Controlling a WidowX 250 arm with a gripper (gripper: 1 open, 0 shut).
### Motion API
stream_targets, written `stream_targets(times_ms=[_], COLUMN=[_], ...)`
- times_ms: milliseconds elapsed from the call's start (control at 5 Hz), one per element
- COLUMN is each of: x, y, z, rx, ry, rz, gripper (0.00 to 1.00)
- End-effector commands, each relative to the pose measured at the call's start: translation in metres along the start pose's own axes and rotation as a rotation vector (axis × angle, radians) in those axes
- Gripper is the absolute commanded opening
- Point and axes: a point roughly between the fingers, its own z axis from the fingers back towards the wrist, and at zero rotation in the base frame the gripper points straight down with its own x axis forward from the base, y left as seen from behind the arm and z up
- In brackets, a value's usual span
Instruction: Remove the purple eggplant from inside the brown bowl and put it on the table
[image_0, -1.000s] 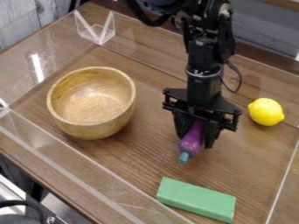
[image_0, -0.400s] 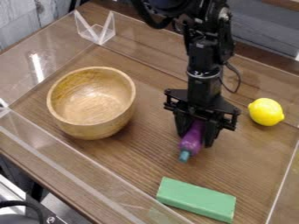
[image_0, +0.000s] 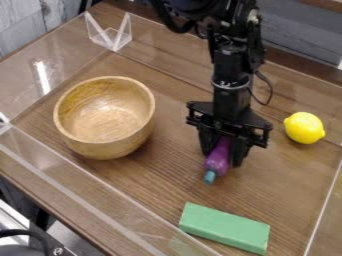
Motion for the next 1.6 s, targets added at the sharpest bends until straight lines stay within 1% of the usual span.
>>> stream_targets(times_ms=[0, 200, 400, 600, 800, 1000, 1200, 1400], x=[0.014, 0.012, 0.011, 0.009, 0.006, 0.003, -0.001, 0.003], y=[0.001, 0.002, 0.004, 0.006, 0.008, 0.010, 0.018, 0.044], z=[0.012, 0.017, 0.029, 0.049, 0.079, 0.104, 0.127, 0.142], rx=[-0.012, -0.009, -0.012, -0.020, -0.033, -0.039, -0.032, -0.001], ry=[-0.055, -0.051, -0.060, -0.093, -0.153, -0.190, -0.221, -0.231], rz=[0.008, 0.016, 0.021, 0.026, 0.031, 0.038, 0.048, 0.072], gripper=[0.00, 1.00, 1.00, 1.00, 1.00, 1.00, 1.00, 1.00])
